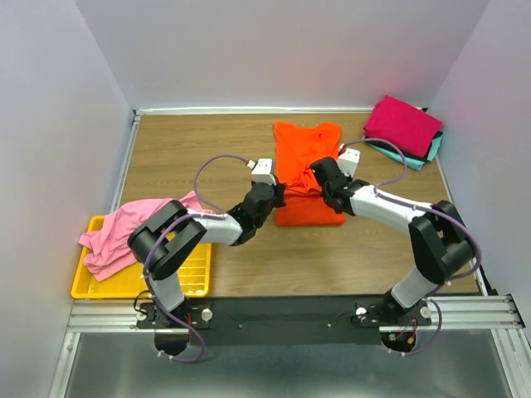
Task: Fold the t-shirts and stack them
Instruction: Fold the tshirt
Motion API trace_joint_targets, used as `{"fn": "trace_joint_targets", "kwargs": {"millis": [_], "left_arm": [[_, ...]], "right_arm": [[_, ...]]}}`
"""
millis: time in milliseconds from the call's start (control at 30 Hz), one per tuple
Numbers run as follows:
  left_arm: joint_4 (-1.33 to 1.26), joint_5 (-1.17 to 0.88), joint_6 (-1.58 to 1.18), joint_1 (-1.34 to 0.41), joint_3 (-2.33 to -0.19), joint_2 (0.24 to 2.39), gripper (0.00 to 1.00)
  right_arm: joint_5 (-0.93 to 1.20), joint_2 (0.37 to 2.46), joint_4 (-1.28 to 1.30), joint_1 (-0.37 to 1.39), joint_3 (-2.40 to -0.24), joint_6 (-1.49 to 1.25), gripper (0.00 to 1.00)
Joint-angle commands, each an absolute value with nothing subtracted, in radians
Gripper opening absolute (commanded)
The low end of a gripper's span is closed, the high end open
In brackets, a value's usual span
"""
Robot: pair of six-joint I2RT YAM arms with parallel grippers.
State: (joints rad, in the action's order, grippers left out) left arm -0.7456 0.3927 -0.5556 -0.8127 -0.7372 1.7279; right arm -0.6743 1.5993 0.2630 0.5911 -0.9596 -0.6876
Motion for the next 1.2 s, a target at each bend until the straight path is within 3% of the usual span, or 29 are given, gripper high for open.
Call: {"fn": "trace_joint_targets", "kwargs": {"millis": [0, 733, 767, 800, 867, 900, 933, 1000, 1167], "left_arm": [[-0.785, 0.322, -0.482, -0.767, -0.79, 1.781, 0.0], [-0.77, 0.166, -0.388, -0.634, -1.002, 2.008, 0.0], [-0.762, 0.169, -0.385, -0.632, -1.012, 2.013, 0.05], [-0.755, 0.178, -0.384, -0.63, -1.025, 2.016, 0.27], [-0.733, 0.202, -0.377, -0.63, -1.034, 2.003, 0.54], [-0.721, 0.218, -0.376, -0.629, -1.035, 1.996, 0.64], [-0.71, 0.25, -0.371, -0.63, -1.038, 1.985, 0.76], [-0.686, 0.279, -0.364, -0.63, -1.029, 1.938, 0.86], [-0.695, 0.356, -0.357, -0.669, -0.922, 1.807, 0.87]], "right_arm": [[-0.652, 1.69, 0.215, 0.56, -1.043, -0.635, 0.01], [-0.617, 1.888, 0.212, 0.465, -1.224, -0.552, 0.01], [-0.615, 1.894, 0.212, 0.463, -1.23, -0.549, 0.01], [-0.612, 1.896, 0.21, 0.463, -1.236, -0.539, 0.05], [-0.603, 1.887, 0.212, 0.463, -1.246, -0.523, 0.22], [-0.595, 1.878, 0.212, 0.462, -1.255, -0.515, 0.37], [-0.592, 1.855, 0.212, 0.463, -1.258, -0.499, 0.62], [-0.583, 1.821, 0.212, 0.463, -1.25, -0.485, 0.75], [-0.496, 1.715, 0.206, 0.466, -1.201, -0.469, 0.81]]}}
